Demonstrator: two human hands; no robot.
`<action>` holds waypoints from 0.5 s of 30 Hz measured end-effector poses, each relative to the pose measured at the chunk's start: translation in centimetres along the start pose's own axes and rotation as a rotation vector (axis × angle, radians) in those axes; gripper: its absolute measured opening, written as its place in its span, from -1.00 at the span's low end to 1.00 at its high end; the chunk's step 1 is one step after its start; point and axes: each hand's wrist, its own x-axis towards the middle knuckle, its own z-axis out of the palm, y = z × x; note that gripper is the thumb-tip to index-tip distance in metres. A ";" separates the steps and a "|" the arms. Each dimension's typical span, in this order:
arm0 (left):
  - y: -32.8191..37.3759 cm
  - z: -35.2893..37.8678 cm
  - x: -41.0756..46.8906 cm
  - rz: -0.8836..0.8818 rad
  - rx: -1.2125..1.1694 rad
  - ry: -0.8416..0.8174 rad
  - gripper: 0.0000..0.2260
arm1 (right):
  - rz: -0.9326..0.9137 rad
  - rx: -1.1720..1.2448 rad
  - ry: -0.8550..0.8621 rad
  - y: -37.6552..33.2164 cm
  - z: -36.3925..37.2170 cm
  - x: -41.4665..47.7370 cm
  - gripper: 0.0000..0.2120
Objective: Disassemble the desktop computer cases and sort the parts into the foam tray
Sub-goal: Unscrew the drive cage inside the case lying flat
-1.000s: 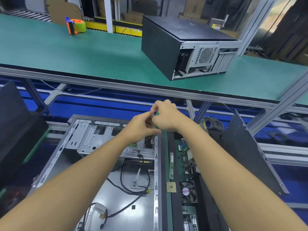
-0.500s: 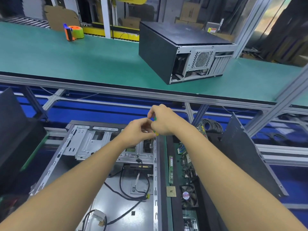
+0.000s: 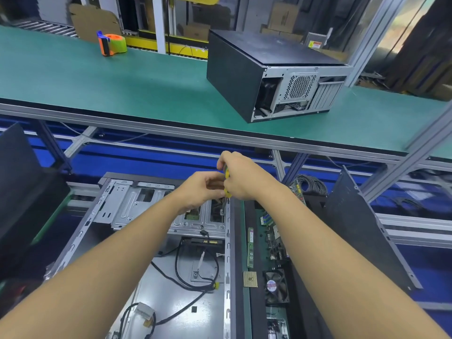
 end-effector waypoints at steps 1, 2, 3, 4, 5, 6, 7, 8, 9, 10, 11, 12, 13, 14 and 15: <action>0.1 0.0 0.0 0.008 0.046 0.020 -0.68 | -0.004 0.012 -0.025 0.2 0.1 0.0 -0.70; 0.1 0.0 0.1 0.016 0.095 0.040 -0.71 | -0.006 0.031 -0.034 0.3 0.2 0.0 -0.72; 0.2 0.1 0.2 0.024 0.150 0.054 -0.75 | -0.001 0.045 -0.017 0.4 0.4 0.0 -0.77; 0.1 0.3 0.4 0.027 0.209 0.063 -0.80 | 0.021 0.046 0.019 0.3 0.6 -0.1 -0.81; -0.1 0.5 0.6 0.024 0.271 0.069 -0.86 | 0.054 0.027 0.072 0.4 0.7 -0.3 -0.79; -0.2 0.7 0.8 0.015 0.333 0.071 -0.88 | 0.095 -0.022 0.129 0.3 0.8 -0.4 -0.70; -0.3 1.0 0.9 0.005 0.380 0.070 -0.87 | 0.131 -0.089 0.182 0.3 0.9 -0.5 -0.61; -0.4 1.2 1.0 -0.003 0.399 0.072 -0.85 | 0.146 -0.157 0.216 0.1 1.0 -0.5 -0.57; -0.4 1.5 1.0 -0.007 0.388 0.073 -0.83 | 0.136 -0.199 0.227 -0.1 1.2 -0.6 -0.60; -0.4 1.6 0.8 -0.003 0.353 0.066 -0.82 | 0.111 -0.209 0.216 -0.2 1.4 -0.5 -0.65; -0.4 1.6 0.7 0.001 0.304 0.051 -0.82 | 0.078 -0.189 0.205 -0.3 1.6 -0.5 -0.72; -0.4 1.6 0.5 0.004 0.242 0.038 -0.81 | 0.052 -0.152 0.202 -0.3 1.7 -0.4 -0.79; -0.4 1.4 0.3 0.006 0.176 0.032 -0.80 | 0.040 -0.112 0.197 -0.2 1.7 -0.4 -0.85; -0.4 1.2 0.1 0.014 0.124 0.026 -0.79 | 0.039 -0.073 0.181 0.0 1.5 -0.3 -0.85; -0.4 1.0 -0.1 0.026 0.100 0.015 -0.79 | 0.042 -0.030 0.147 0.1 1.2 -0.3 -0.79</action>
